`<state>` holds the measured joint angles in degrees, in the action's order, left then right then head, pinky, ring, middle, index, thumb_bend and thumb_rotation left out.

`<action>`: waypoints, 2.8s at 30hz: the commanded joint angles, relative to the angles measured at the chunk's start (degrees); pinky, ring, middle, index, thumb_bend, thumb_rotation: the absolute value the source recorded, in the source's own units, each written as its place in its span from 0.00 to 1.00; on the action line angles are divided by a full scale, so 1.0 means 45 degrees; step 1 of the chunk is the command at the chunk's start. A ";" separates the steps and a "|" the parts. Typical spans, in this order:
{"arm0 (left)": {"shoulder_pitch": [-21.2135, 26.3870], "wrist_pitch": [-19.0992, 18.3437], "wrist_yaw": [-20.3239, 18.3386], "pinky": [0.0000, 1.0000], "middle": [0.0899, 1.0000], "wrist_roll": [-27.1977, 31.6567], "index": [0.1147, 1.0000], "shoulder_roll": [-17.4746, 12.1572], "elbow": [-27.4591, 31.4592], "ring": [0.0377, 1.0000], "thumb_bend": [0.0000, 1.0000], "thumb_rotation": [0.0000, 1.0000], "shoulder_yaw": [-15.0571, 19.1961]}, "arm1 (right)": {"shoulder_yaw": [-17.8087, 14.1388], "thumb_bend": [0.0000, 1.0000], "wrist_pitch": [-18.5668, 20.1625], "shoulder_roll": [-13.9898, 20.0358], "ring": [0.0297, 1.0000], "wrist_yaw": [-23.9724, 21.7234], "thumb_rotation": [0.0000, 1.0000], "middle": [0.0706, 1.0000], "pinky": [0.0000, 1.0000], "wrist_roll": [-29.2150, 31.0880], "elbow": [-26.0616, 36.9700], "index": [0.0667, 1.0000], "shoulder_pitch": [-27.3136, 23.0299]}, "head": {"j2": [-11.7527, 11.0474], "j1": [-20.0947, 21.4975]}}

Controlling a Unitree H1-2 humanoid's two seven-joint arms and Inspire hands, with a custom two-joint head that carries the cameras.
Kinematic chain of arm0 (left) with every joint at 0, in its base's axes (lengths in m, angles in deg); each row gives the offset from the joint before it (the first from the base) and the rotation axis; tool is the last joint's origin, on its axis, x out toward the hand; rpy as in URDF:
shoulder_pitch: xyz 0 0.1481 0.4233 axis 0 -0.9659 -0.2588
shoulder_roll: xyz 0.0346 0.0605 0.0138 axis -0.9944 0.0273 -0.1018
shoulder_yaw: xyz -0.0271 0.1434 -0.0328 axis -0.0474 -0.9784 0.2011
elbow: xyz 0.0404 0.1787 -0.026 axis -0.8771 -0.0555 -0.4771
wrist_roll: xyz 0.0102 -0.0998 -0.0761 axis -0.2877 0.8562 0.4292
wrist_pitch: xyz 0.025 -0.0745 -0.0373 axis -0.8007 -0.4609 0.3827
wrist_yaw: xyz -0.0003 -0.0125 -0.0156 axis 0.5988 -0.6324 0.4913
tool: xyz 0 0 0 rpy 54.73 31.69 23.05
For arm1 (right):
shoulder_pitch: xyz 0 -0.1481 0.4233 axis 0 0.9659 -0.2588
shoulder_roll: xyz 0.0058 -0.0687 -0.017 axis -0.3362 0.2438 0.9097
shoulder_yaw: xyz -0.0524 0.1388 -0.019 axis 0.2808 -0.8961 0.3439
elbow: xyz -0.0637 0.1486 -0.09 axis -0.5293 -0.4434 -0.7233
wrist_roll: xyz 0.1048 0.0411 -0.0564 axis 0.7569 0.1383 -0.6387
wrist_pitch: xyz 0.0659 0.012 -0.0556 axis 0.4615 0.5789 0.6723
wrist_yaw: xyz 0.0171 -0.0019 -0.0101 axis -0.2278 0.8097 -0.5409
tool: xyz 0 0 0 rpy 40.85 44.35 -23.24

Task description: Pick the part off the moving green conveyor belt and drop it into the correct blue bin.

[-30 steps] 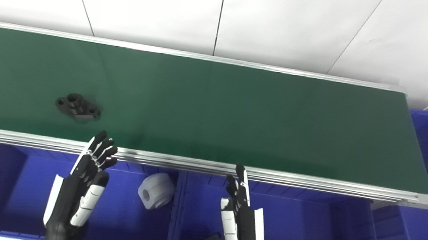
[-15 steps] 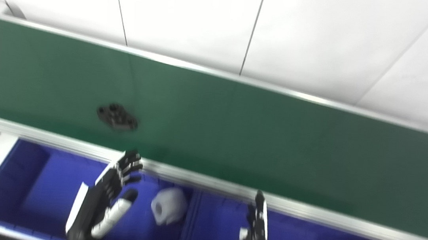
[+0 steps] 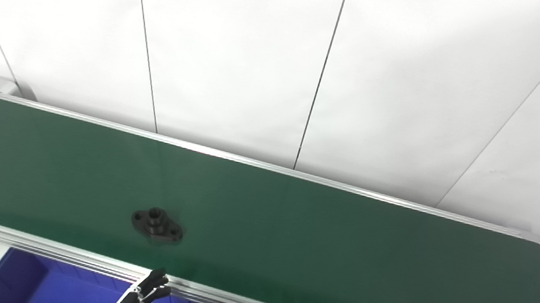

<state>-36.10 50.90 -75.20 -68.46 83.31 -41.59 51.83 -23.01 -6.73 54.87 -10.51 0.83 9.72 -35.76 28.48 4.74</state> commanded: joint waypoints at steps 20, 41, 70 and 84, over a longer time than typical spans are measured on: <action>-0.0165 -0.0149 -0.0328 0.76 0.87 0.0588 0.87 -0.0054 0.0927 0.83 0.53 0.67 -0.0095 | -0.1303 0.87 0.1707 -0.0094 0.70 0.0604 0.39 0.77 0.53 -0.7386 0.3769 0.81 -0.1894 | 0.0635 0.0607; -0.0170 -0.0447 -0.0431 0.78 0.87 0.0527 0.88 -0.0011 0.1241 0.85 0.50 0.73 -0.0137 | -0.0281 0.92 0.5978 0.0432 0.72 -0.1713 0.43 0.79 0.62 -1.0997 0.2864 0.84 -0.6230 | 0.0860 0.0740; -0.0355 -0.0638 -0.0377 0.78 0.87 0.0462 0.89 0.0142 0.1553 0.84 0.49 0.73 -0.0356 | 0.2349 0.79 0.8297 0.0738 0.47 -0.3052 0.44 0.55 0.41 -1.2148 -0.1403 0.68 -0.9708 | 0.1249 0.0452; -0.0341 -0.0773 -0.0407 0.78 0.87 0.0464 0.88 0.0096 0.1697 0.84 0.49 0.73 -0.0336 | 0.3305 0.51 1.0082 0.1758 0.20 -0.5594 0.13 0.29 0.15 -1.2496 -0.1918 0.45 -0.9716 | 0.1474 0.0578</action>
<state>-37.11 47.15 -76.98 -66.22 83.13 -36.16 50.94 -9.69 36.28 61.85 -30.48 -55.05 2.85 -81.56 35.07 7.29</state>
